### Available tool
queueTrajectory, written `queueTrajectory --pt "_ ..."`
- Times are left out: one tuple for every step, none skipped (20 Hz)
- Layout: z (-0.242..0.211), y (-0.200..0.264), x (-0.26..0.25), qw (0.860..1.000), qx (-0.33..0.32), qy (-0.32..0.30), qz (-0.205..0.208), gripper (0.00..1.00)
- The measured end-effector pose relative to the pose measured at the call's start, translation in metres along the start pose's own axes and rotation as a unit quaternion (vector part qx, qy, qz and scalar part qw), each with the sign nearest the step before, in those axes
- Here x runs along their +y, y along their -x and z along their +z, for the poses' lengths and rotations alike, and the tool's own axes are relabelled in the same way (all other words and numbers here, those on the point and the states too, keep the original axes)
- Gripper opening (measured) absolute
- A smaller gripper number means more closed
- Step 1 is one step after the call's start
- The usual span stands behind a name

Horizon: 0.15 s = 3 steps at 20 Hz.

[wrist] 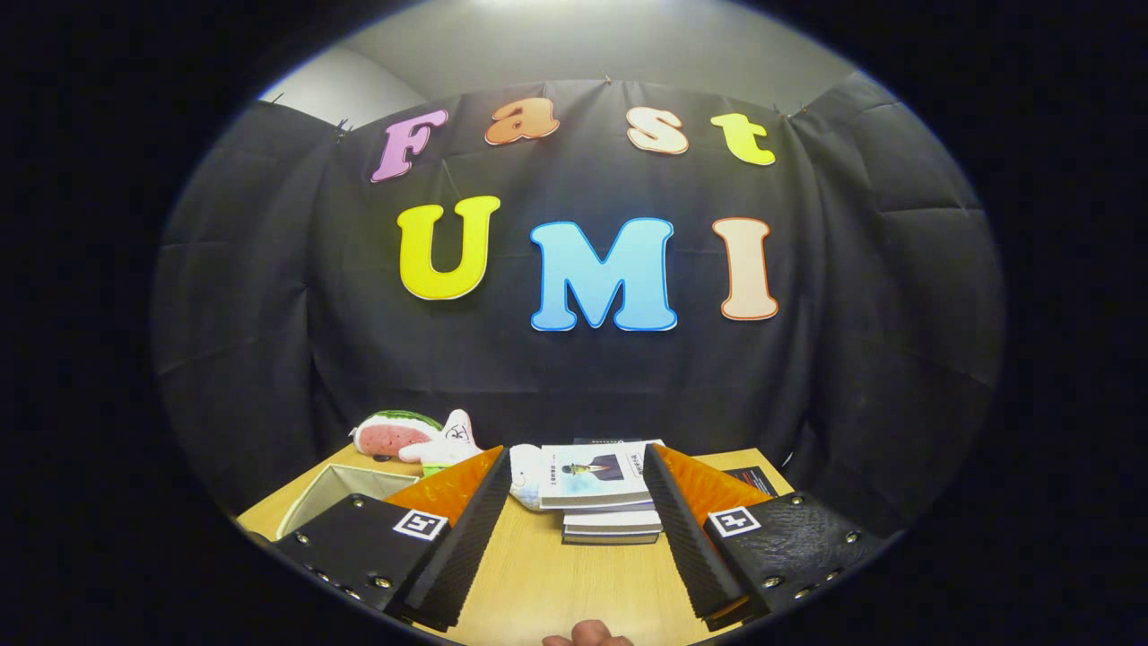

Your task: Open the storage box then place both shoes into the box .Put the left shoe in first, then the right shoe, with the right side of both shoes facing outward in a uniform manner.

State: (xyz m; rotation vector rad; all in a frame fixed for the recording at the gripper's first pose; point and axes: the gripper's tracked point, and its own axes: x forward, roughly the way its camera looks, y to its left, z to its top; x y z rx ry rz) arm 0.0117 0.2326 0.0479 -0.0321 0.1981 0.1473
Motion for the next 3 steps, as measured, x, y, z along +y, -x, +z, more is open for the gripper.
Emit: queueTrajectory --pt "-0.005 0.004 -0.006 1.0 -0.001 0.011 0.005 0.9" --pt "-0.009 0.008 -0.016 1.0 -0.004 0.017 0.004 0.91" --pt "-0.011 0.011 -0.028 1.0 -0.014 0.02 0.002 0.9"
